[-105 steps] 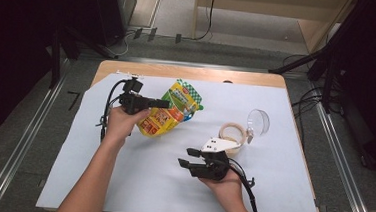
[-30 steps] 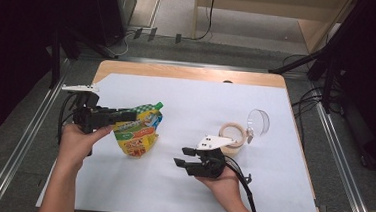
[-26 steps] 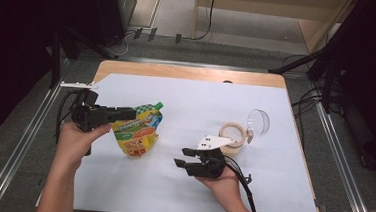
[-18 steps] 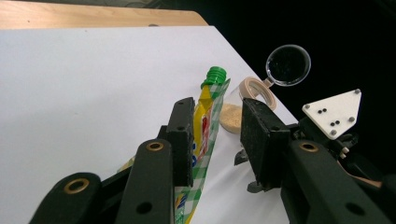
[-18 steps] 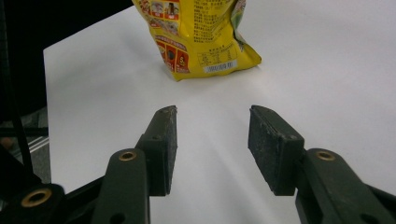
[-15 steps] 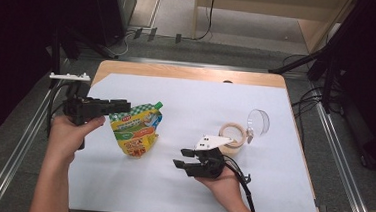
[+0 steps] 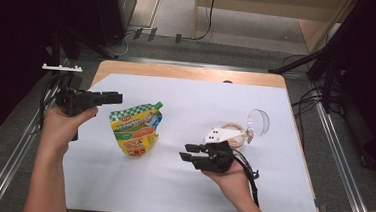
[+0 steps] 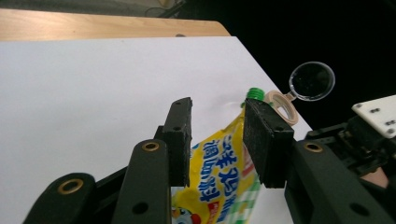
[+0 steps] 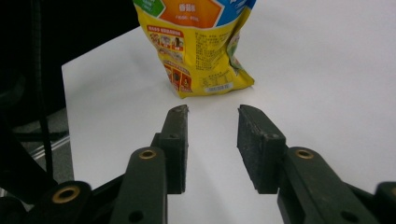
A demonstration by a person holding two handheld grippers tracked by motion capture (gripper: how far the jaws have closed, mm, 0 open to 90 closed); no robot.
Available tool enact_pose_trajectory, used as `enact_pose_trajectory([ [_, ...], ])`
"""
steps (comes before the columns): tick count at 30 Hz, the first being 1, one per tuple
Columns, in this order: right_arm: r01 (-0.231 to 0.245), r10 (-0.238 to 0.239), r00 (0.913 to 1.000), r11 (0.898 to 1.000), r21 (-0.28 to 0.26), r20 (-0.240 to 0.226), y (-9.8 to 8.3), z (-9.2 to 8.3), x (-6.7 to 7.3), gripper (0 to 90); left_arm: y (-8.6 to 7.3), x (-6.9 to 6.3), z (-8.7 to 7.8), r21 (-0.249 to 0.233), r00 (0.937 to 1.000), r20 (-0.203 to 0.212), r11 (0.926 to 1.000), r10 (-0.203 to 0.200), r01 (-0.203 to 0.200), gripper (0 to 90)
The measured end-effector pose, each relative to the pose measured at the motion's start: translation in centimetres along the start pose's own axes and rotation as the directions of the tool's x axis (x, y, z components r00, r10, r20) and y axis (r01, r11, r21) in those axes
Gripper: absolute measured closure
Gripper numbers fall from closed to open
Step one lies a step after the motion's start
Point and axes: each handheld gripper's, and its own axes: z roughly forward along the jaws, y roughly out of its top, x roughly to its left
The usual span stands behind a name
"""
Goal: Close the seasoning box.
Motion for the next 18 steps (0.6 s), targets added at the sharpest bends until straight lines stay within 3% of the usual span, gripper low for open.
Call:
enact_pose_trajectory([
  [6,-0.027,0.027,0.9996,1.0,-0.013,-0.005,0.9,-1.7,-0.4,81.0,-0.5,1.2,0.7,0.019,0.9992,-0.039,0.9998,0.006,-0.005,58.1],
  [14,-0.038,0.038,0.9991,0.999,-0.03,0.02,2.1,-4.2,-1.3,90.0,-1.4,2.4,1.7,0.022,0.9978,-0.065,0.9997,-0.01,0.012,53.6],
  [18,-0.046,0.047,0.998,0.999,-0.026,0.041,2.4,-5.3,-2.0,90.0,-1.9,3.0,2.3,0.023,0.9976,-0.067,0.9996,-0.015,0.016,51.6],
])
